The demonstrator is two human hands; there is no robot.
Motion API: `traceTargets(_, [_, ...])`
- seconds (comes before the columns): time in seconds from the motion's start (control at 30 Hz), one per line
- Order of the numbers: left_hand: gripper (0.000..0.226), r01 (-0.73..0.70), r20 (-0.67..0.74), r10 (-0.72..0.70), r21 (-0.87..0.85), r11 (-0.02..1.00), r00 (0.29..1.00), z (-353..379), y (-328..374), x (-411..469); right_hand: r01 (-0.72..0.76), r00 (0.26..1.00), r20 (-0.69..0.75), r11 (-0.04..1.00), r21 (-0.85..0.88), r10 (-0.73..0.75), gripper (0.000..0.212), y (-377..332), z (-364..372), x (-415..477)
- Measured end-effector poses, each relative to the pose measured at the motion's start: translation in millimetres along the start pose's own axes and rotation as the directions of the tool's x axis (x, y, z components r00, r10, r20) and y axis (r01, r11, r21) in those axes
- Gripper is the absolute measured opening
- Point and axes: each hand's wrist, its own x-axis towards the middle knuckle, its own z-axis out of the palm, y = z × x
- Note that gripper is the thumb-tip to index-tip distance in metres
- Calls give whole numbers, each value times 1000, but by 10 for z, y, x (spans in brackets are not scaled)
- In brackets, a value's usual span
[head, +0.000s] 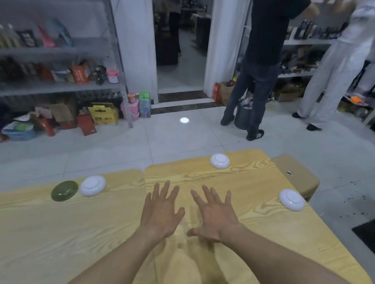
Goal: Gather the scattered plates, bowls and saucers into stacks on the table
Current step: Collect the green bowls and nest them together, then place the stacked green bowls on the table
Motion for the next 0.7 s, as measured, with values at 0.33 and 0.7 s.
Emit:
traceTargets(0.33, [73,282,-135,-267,108,953,954,-883,-902,-955,189,972,-131,980,-60,-196,106,-1016,-743,49])
traceTargets(0.7, [75,490,-81,-488,9,872,869,-905,-1924,-1586,272,961,-65,959,73,-268,107,-2197,-712,152])
